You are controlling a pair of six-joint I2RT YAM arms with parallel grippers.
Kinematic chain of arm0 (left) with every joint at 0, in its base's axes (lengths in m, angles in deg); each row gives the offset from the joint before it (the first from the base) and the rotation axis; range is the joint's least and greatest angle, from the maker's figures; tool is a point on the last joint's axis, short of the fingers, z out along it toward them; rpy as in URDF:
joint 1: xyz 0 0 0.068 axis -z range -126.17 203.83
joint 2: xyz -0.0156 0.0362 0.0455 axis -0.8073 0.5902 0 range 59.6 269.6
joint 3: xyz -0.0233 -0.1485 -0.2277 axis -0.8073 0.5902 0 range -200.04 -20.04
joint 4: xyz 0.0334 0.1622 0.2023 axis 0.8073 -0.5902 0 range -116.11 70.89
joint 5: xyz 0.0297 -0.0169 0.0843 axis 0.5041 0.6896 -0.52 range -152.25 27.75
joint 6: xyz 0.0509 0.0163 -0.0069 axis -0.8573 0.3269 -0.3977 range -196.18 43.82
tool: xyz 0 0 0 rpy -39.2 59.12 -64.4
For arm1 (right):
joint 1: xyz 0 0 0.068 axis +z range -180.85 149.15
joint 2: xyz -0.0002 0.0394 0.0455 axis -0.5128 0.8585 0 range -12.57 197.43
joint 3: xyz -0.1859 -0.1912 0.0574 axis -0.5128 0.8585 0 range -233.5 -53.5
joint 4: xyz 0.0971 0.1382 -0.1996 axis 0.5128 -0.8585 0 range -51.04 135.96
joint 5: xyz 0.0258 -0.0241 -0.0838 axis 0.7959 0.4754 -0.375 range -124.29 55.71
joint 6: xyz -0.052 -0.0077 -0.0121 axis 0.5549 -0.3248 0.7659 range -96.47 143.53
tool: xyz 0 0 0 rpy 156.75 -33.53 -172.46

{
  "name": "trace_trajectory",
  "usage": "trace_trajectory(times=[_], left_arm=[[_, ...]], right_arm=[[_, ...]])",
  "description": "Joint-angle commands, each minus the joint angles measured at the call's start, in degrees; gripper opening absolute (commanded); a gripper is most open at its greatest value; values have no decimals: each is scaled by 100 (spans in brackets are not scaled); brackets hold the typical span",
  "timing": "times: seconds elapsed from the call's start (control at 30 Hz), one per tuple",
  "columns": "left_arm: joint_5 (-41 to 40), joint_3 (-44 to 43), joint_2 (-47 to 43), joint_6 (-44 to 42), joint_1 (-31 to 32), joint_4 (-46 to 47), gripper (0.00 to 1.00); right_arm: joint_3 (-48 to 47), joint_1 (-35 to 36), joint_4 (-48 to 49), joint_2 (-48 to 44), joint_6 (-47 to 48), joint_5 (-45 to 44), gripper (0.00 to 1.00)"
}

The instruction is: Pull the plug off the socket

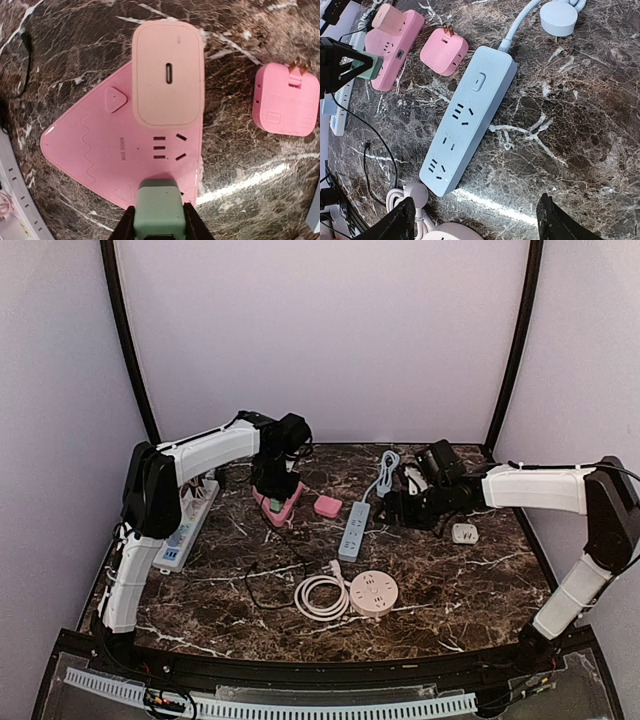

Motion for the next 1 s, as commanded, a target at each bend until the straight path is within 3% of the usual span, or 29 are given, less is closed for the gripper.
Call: trace_trajectory(times=[0.0, 0.13, 0.27, 0.5, 0.97], left_arm=[[-70, -198, -97, 20, -31, -289, 19], [46, 70, -345, 56, -24, -318, 8], [239, 679, -847, 162, -2, -100, 4], [629, 2251, -1901, 521, 153, 547, 3], [1695, 4850, -3734, 1954, 301, 2970, 3]], right_arm=[[-109, -9, 231, 112, -29, 164, 80], [-223, 71, 311, 223, -29, 238, 80], [-507, 240, 350, 421, -38, 289, 80], [-1139, 605, 585, 1043, -211, 609, 80], [-2348, 1174, 1553, 2616, -1071, 1807, 78]])
